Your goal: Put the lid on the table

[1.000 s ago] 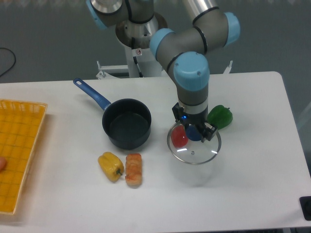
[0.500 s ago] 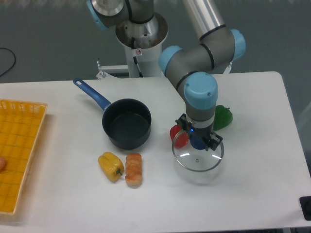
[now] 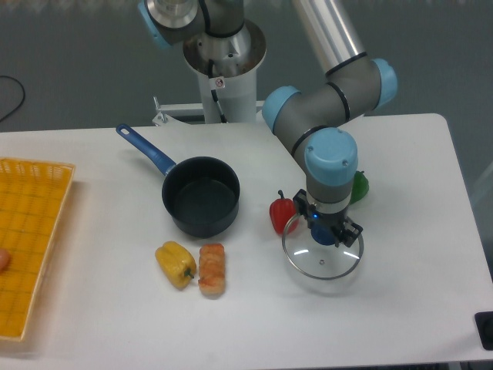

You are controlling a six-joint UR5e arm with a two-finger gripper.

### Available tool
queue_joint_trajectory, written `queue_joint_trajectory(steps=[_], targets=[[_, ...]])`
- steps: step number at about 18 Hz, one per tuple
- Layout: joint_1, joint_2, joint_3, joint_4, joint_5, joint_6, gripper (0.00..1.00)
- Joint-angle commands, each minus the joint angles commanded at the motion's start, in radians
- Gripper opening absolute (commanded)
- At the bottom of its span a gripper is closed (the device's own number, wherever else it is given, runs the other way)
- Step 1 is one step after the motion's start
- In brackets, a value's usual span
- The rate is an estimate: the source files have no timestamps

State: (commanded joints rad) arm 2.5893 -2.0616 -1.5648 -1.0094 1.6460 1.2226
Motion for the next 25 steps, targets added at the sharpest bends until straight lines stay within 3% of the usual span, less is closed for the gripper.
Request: queue_joint_trajectory(steps=[5,16,20,21,25], targets=[[0.009,-0.025,0.019,0.002,0.002,0.0,0.63],[0.008,-0.038,-0.003,0.002,0.005,-0.002,0.65],[0.005,-0.043,-0.003,0.003,0.006,-0.002,0.8],[0.005,-0.043,-0.003,0.003,0.006,-0.002,0.9],[0.005,-0.043,-0.003,0.003,0.008,-0.002,0.95]])
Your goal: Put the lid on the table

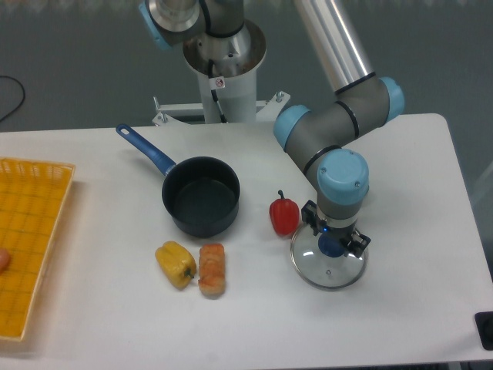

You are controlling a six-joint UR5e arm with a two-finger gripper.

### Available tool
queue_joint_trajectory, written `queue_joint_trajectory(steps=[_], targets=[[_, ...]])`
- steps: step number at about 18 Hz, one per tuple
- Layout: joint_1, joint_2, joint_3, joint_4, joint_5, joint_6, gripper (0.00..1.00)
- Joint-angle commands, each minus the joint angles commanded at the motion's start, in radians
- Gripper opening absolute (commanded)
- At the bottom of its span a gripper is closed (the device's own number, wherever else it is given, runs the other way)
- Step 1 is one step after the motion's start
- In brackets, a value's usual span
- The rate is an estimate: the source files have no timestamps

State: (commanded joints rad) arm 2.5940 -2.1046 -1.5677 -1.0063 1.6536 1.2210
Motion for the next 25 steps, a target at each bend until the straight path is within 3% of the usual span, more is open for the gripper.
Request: queue_joint_trajectory(steps=[9,25], targets=[[-0.002,0.017,0.014,-0.002,-0.003,0.002,1.0],[0.0,0.04,0.009,-0.002,-0.002,0.003,1.0]])
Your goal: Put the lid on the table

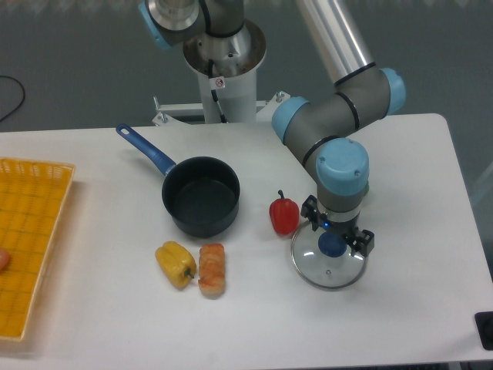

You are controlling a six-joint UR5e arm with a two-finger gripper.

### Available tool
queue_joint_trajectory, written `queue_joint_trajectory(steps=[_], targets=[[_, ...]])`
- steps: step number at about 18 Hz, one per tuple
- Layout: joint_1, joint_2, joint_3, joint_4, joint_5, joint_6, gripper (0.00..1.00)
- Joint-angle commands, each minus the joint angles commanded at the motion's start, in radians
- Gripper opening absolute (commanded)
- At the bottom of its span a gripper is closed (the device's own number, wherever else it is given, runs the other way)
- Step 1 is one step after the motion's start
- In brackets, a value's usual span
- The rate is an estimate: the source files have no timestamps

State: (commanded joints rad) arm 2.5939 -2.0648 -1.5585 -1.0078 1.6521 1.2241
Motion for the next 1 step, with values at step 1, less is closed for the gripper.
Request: queue_joint_trajectory(steps=[1], targets=[[0.0,0.0,0.0,0.0,0.0,-0.002,1.0]])
